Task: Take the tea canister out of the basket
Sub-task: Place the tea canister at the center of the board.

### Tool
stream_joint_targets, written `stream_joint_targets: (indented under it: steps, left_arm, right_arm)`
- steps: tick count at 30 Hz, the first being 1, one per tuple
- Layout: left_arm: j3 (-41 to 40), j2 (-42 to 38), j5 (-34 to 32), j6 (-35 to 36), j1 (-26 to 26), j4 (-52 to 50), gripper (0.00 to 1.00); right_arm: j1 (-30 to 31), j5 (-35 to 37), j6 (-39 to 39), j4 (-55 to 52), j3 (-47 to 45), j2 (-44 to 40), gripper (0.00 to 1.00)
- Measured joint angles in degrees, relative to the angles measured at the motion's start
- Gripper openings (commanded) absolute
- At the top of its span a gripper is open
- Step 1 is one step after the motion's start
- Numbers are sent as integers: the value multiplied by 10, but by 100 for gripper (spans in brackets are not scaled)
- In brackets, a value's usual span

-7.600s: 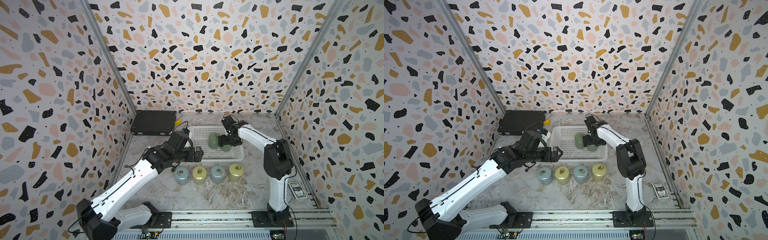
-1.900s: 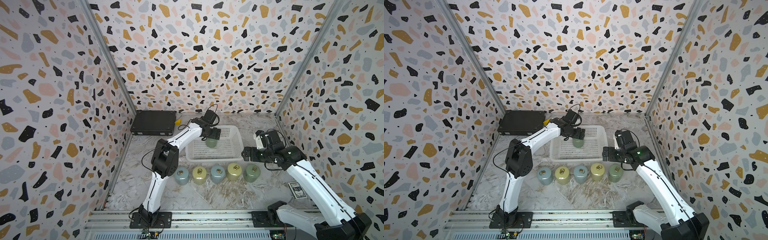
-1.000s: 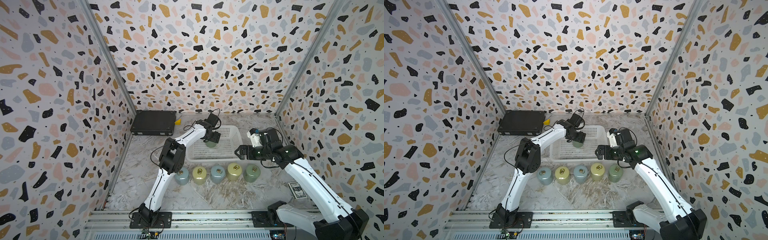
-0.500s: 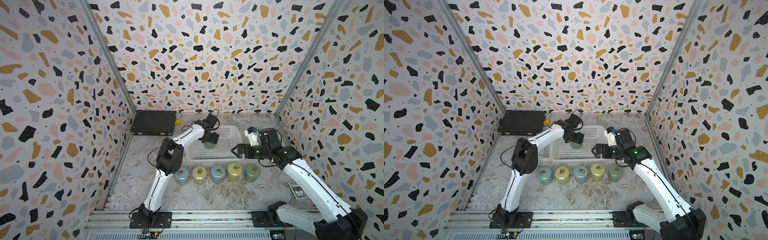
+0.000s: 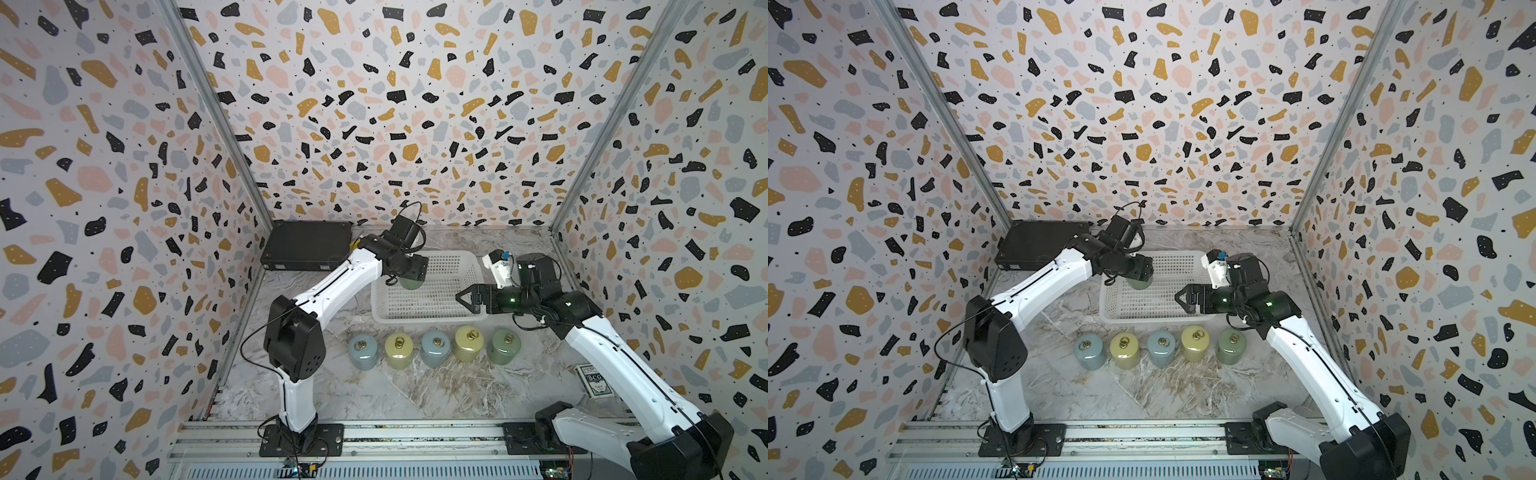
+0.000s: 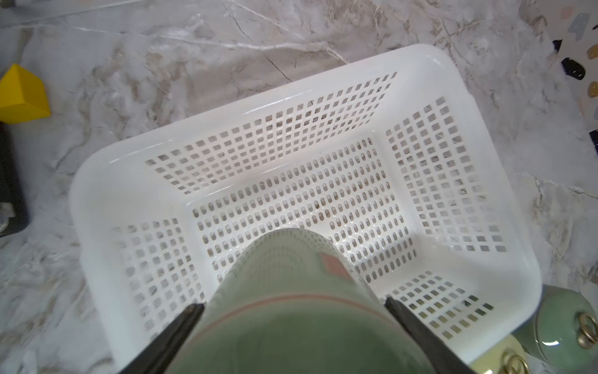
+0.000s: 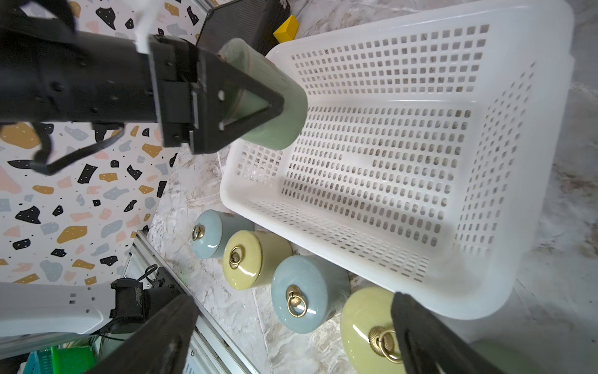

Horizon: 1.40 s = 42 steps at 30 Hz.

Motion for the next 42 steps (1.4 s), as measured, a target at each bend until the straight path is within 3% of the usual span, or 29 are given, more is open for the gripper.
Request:
stream_joint_targets:
  steps: [11,20,32,42]
  left_arm:
    - [-181,-217,-61,-33,6,-26,72]
    - [-283,-361,-99,-70,26,-68,72]
    - [-359,-455,-143,-103,62,-117,73]
    - [-469,-484,-174,-186,89,-128,73]
  right_arm:
    - [82,-10,0,32,20,68,99]
    - [146,-9,-2,51,59,120,99]
    - [194,-7,-2,58,85,163,99]
    - [201,-2,-2,59,94,167,99]
